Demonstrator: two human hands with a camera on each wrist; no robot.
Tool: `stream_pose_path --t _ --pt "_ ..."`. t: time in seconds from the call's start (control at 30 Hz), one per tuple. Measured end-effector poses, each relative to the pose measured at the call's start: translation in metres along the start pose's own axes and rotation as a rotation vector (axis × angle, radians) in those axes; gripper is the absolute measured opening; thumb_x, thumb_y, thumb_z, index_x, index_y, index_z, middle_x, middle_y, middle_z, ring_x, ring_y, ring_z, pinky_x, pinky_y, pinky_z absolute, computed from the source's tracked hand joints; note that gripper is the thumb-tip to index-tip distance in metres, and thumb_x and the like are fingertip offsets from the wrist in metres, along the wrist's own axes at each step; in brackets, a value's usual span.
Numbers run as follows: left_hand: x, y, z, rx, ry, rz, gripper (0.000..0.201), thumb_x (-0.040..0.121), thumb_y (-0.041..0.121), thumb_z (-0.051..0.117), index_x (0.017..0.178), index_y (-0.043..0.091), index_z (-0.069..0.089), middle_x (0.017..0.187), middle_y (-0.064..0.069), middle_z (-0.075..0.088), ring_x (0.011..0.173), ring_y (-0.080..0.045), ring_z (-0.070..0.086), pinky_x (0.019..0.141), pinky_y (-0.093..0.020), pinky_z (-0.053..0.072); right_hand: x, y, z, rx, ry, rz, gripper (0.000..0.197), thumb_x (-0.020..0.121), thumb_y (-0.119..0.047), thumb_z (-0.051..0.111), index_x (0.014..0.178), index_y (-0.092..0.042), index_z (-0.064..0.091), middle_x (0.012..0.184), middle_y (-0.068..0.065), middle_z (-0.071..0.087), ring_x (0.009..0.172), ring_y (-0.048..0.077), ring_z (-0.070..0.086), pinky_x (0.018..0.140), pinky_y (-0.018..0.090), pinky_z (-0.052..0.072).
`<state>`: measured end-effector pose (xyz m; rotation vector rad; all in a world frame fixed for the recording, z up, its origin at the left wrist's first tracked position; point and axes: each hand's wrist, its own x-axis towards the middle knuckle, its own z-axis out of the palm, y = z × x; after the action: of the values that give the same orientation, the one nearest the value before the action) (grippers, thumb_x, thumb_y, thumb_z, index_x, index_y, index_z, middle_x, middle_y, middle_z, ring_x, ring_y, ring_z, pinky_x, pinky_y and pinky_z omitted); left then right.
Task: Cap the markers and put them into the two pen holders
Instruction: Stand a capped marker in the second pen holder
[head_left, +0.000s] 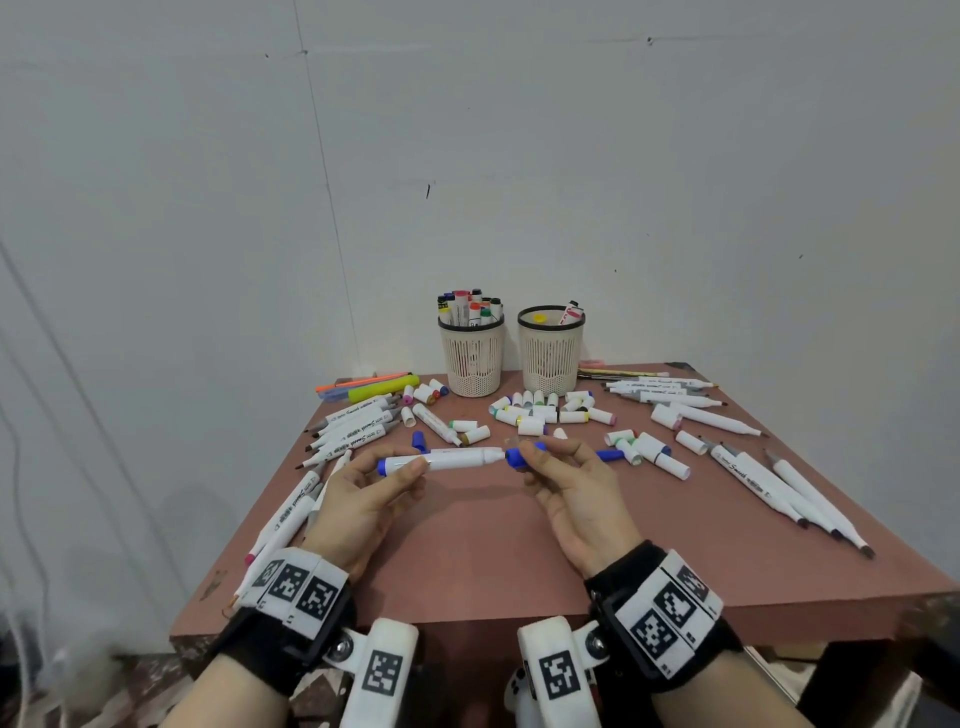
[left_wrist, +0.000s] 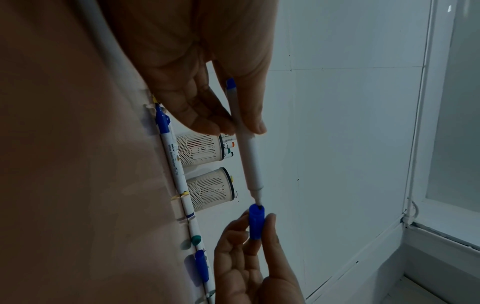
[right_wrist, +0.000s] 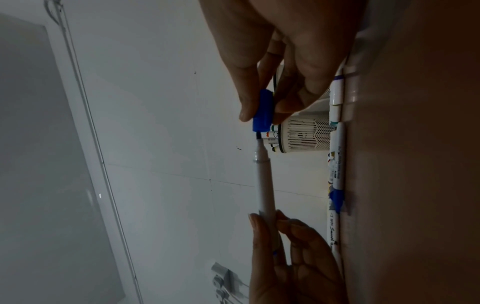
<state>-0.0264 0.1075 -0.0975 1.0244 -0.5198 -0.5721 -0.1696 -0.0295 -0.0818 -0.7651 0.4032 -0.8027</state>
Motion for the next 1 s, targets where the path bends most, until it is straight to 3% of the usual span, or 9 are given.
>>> stream_pose_path --t 0.17,0.23,0.3,0.4,0.47,0.6,0.73,1.0 --pt "-0.001 -0.003 0.001 0.075 -0.005 0.016 0.076 0.022 0.037 0.097 0.085 0.005 0.069 0.074 -0.009 0.069 0.065 -0.016 0.064 0.067 -0.022 0.057 -0.003 0.004 0.001 -0.130 -0.047 -0.004 0.024 0.074 0.014 0.066 0.083 -0.006 0.056 0.081 0.016 0.066 0.068 0.022 0.065 0.064 0.024 0.052" --pt "-0.002 -0.004 0.001 0.105 -0.020 -0.004 0.060 0.040 0.028 0.094 0.089 0.003 0.069 0.074 -0.010 0.068 0.068 -0.020 0.063 0.067 -0.023 0.057 -0.003 0.005 0.000 -0.186 -0.055 0.002 0.024 0.074 0.011 0.068 0.089 -0.005 0.061 0.077 0.011 0.068 0.070 0.021 0.065 0.067 0.024 0.053" --pt "-0.003 -0.004 0.002 0.155 -0.030 -0.025 0.041 0.057 0.017 0.080 0.093 0.001 0.069 0.073 -0.010 0.067 0.069 -0.021 0.059 0.069 -0.024 0.054 -0.002 0.005 -0.002 -0.212 -0.068 0.002 0.023 0.075 0.009 0.068 0.094 -0.003 0.065 0.078 0.010 0.069 0.070 0.018 0.066 0.068 0.022 0.054" --pt "-0.005 -0.005 0.002 0.259 -0.018 -0.043 0.031 0.062 0.019 0.074 0.088 0.004 0.072 0.071 -0.012 0.067 0.069 -0.021 0.057 0.072 -0.029 0.048 -0.003 0.007 -0.001 -0.233 -0.082 -0.010 0.022 0.076 0.008 0.068 0.097 0.000 0.066 0.080 0.010 0.070 0.067 0.015 0.066 0.070 0.023 0.055" --pt "-0.005 -0.006 0.003 0.336 -0.028 -0.052 0.029 0.064 0.023 0.073 0.087 0.005 0.073 0.071 -0.012 0.069 0.067 -0.019 0.059 0.067 -0.024 0.051 -0.003 0.009 0.000 -0.244 -0.076 -0.037 0.021 0.076 0.010 0.068 0.094 0.000 0.066 0.078 0.009 0.070 0.063 0.013 0.065 0.068 0.022 0.055" --pt "-0.004 -0.008 0.006 0.355 -0.018 -0.062 0.016 0.078 0.011 0.068 0.087 -0.003 0.070 0.067 -0.011 0.067 0.058 -0.013 0.061 0.061 -0.021 0.055 -0.003 0.011 0.001 -0.325 -0.073 -0.111 0.019 0.074 0.011 0.069 0.086 -0.003 0.067 0.076 0.008 0.069 0.060 0.011 0.063 0.067 0.020 0.055" --pt "-0.006 -0.008 0.008 0.316 -0.014 -0.077 0.020 0.083 0.009 0.064 0.084 -0.011 0.065 0.060 -0.010 0.062 0.050 -0.013 0.058 0.054 -0.022 0.054 -0.002 0.013 0.000 -0.425 -0.090 -0.135 0.019 0.074 0.011 0.070 0.080 -0.007 0.068 0.070 0.007 0.066 0.060 0.011 0.064 0.066 0.018 0.055" --pt "-0.009 -0.003 0.012 0.253 0.010 -0.080 0.012 0.085 0.008 0.063 0.088 -0.002 0.067 0.063 -0.008 0.066 0.054 -0.010 0.061 0.056 -0.019 0.054 -0.003 0.012 0.001 -0.294 -0.140 -0.096 0.017 0.076 0.011 0.066 0.083 -0.004 0.066 0.072 0.005 0.068 0.064 0.015 0.063 0.069 0.021 0.055"
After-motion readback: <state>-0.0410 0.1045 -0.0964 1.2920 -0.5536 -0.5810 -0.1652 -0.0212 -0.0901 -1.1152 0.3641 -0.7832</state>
